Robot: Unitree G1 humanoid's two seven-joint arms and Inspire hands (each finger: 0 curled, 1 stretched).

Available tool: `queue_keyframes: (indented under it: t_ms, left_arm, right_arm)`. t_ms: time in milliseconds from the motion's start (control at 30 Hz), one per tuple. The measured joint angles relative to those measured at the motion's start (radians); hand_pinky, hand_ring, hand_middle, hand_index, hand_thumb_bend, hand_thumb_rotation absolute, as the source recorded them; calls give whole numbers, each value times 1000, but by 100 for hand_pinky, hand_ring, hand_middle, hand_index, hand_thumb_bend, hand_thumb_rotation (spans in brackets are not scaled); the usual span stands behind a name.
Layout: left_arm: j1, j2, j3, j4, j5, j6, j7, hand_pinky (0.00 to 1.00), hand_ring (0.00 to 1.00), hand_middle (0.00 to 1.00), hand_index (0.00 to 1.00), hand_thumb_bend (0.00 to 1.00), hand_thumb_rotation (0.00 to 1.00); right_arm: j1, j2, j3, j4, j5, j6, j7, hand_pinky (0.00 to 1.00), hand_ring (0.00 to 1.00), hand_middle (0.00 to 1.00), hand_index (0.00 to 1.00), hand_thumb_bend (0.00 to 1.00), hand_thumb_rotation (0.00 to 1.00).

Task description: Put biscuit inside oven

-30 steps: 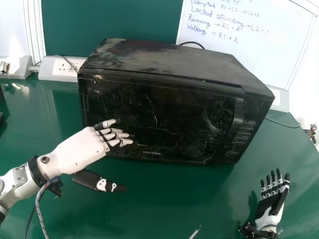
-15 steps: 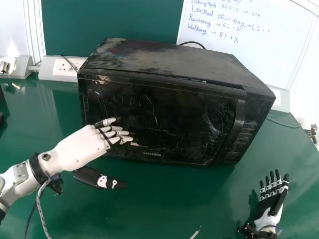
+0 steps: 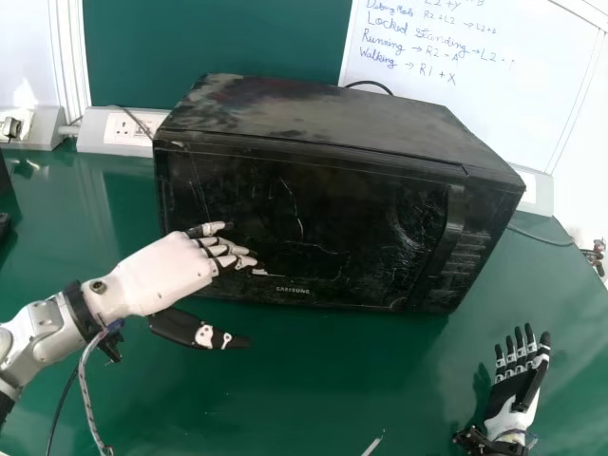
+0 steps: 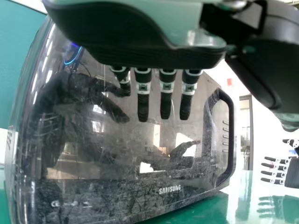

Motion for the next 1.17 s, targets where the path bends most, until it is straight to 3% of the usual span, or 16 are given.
queue_keyframes:
  t_ms: [300, 733, 900, 1067, 1167]
  left_arm:
    - [-34, 0, -24, -20, 0, 43, -58, 90, 88, 93, 90, 76, 94]
    - [-58, 0, -53, -8, 4, 59, -51, 90, 87, 94, 89, 76, 96]
    - [-50, -29, -42, 108, -150, -47, 0, 83, 83, 89, 89, 79, 87]
    - [-4, -69, -24, 224, -313, -200, 41, 90, 86, 90, 94, 78, 90]
    - [35, -79, -7, 242, -409, -241, 27, 92, 86, 89, 93, 79, 92]
  right_arm:
    - [0, 1, 1, -2, 1, 0, 0, 100, 100, 100, 100, 72, 84]
    - [0, 1, 1, 0, 5, -1, 3, 100, 100, 100, 100, 71, 85]
    - [1, 5, 2, -1, 8, -1, 3, 100, 100, 100, 100, 69, 83]
    - [1, 5, 4, -1, 2, 0, -1, 100, 100, 100, 100, 67, 85]
    - [0, 4, 4, 0, 2, 0, 0, 100, 100, 100, 100, 68, 85]
